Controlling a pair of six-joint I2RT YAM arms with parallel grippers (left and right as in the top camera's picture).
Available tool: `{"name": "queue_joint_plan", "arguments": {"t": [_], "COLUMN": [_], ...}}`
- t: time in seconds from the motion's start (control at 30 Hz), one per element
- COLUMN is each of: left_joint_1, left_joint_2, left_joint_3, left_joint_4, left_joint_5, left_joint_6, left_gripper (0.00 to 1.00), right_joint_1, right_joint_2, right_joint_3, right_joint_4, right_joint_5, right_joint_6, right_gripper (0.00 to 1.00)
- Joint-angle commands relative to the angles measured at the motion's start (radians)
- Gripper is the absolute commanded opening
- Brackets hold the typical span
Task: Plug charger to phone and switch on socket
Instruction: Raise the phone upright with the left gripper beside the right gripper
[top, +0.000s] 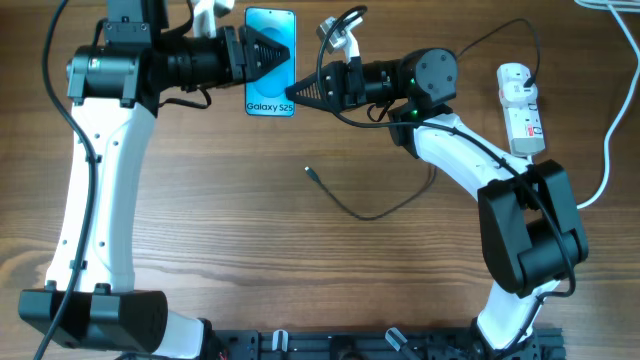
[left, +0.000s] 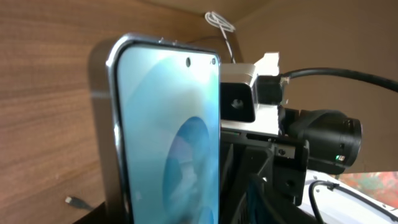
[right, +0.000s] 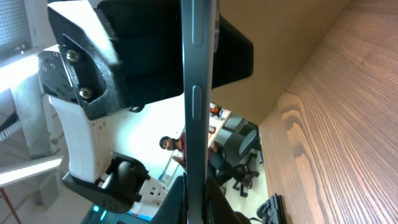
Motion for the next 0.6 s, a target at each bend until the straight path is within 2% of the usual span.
{"name": "queue_joint_plan", "arguments": {"t": [0.0, 0.57], "left_joint_1": [-0.022, -0.074], "left_joint_2": [-0.002, -0.002], "left_joint_3": [0.005, 0.005], "left_joint_4": [-0.044, -0.056], "left_joint_5": [0.039, 0.039], "left_joint_6": [0.001, 0.001], "left_gripper": [0.43, 0.36], "right_joint_1": [0.014, 0.014], "right_joint_2": [-0.004, -0.004], "right_joint_3": [0.017, 0.017], "right_joint_4": [0.005, 0.003], "right_joint_5": [0.001, 0.002], "right_joint_6": [-0.024, -0.039], "right_gripper": [0.04, 0.04]}}
